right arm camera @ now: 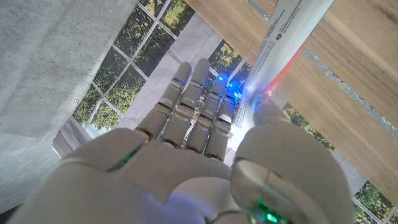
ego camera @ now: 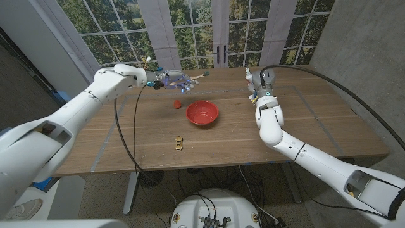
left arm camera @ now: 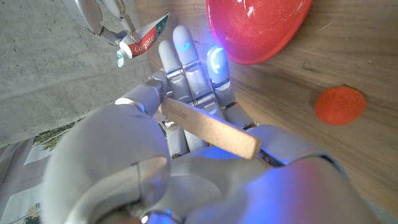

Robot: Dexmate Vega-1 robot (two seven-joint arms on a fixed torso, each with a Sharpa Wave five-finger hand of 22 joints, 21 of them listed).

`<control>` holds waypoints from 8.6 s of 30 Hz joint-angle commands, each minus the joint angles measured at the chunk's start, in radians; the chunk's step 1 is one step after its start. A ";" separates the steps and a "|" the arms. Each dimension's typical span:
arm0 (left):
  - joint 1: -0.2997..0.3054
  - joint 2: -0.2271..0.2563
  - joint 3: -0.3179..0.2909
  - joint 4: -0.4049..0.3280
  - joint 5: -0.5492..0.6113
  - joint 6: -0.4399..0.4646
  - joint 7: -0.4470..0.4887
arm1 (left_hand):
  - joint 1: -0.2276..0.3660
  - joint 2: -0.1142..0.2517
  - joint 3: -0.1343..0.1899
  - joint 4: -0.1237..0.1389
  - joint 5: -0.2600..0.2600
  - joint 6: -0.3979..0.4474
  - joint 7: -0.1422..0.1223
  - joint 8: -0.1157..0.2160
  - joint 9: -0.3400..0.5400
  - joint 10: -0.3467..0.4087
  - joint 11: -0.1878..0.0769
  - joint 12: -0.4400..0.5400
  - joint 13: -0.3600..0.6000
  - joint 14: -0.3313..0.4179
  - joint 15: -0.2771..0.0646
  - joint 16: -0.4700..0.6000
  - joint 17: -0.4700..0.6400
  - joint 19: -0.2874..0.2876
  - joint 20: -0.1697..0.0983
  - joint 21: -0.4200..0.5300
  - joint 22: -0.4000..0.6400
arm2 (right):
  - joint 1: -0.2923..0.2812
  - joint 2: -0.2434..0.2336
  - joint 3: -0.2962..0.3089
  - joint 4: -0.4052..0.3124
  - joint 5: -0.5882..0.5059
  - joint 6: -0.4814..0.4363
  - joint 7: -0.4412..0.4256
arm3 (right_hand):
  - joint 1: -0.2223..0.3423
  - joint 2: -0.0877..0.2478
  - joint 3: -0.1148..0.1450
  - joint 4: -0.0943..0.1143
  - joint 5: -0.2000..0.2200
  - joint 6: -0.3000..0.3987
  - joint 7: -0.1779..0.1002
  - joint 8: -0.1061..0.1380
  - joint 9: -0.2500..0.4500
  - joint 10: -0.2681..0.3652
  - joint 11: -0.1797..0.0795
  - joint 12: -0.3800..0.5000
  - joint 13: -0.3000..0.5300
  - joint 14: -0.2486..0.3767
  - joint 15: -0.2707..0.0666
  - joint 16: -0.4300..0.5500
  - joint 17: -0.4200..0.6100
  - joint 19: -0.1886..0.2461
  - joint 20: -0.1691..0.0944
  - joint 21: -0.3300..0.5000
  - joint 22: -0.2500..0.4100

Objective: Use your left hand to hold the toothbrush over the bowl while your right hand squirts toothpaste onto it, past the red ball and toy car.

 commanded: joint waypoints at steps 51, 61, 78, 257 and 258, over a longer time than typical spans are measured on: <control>0.041 0.056 0.012 -0.096 -0.038 0.061 0.011 | 0.000 0.011 0.039 0.046 0.001 0.040 0.043 0.006 -0.005 0.076 -0.079 -0.004 0.000 0.117 -0.119 -0.012 0.006 -0.005 -0.149 -0.001 -0.005 | -0.046 0.040 0.078 0.052 -0.197 0.049 0.317 | -0.139 -0.054 -0.089 0.017 0.000 -0.035 0.035 0.003 -0.003 0.008 0.043 -0.065 -0.010 -0.021 -0.092 -0.006 -0.027 0.002 0.035 0.007 -0.002; 0.016 0.041 0.034 -0.072 -0.018 0.058 -0.019 | -0.002 0.010 0.041 0.048 0.002 0.028 0.033 0.002 -0.006 0.052 -0.080 -0.013 0.001 0.102 -0.120 -0.020 0.008 -0.014 -0.149 -0.004 -0.009 | -0.054 0.048 0.105 0.023 -0.123 0.021 0.235 | -0.191 -0.075 -0.121 0.033 0.007 -0.042 0.043 0.003 -0.003 0.007 0.054 -0.076 -0.006 -0.030 -0.096 -0.007 -0.032 -0.001 0.043 0.002 -0.003; 0.006 -0.002 0.051 -0.012 0.024 -0.064 -0.059 | -0.015 0.011 0.040 0.061 0.003 0.008 0.018 0.000 -0.012 0.022 -0.078 -0.033 -0.010 0.068 -0.118 -0.036 0.015 -0.041 -0.146 -0.005 -0.011 | -0.106 0.019 0.193 -0.097 0.149 -0.026 -0.050 | -0.270 -0.067 -0.156 0.064 0.016 -0.056 0.058 0.002 -0.003 -0.027 0.073 -0.107 0.002 -0.084 -0.077 -0.024 -0.043 0.000 0.055 -0.006 -0.002; 0.055 0.011 0.191 -0.267 0.436 -0.015 0.165 | -0.053 -0.086 -0.121 0.009 -0.002 -0.421 -0.036 0.002 -0.249 -0.717 0.024 -0.150 -0.117 -0.690 0.018 -0.274 -0.070 -0.607 0.077 -0.282 -0.255 | -0.459 -0.185 0.518 -0.331 1.059 0.841 -0.820 | -0.447 0.059 -0.052 0.070 -0.001 -0.198 0.089 -0.013 -0.012 -0.288 0.111 -0.195 -0.164 -0.336 -0.040 -0.016 -0.232 -0.051 0.012 -0.077 0.010; 0.062 0.018 0.184 -0.282 0.437 -0.011 0.176 | -0.050 -0.085 -0.127 0.010 -0.002 -0.421 -0.037 0.004 -0.249 -0.732 0.033 -0.151 -0.115 -0.703 0.027 -0.275 -0.068 -0.618 0.078 -0.287 -0.256 | -0.459 -0.183 0.517 -0.333 1.052 0.836 -0.822 | -0.447 0.058 -0.052 0.070 -0.001 -0.197 0.089 -0.013 -0.012 -0.287 0.112 -0.195 -0.164 -0.335 -0.039 -0.015 -0.231 -0.049 0.013 -0.076 0.010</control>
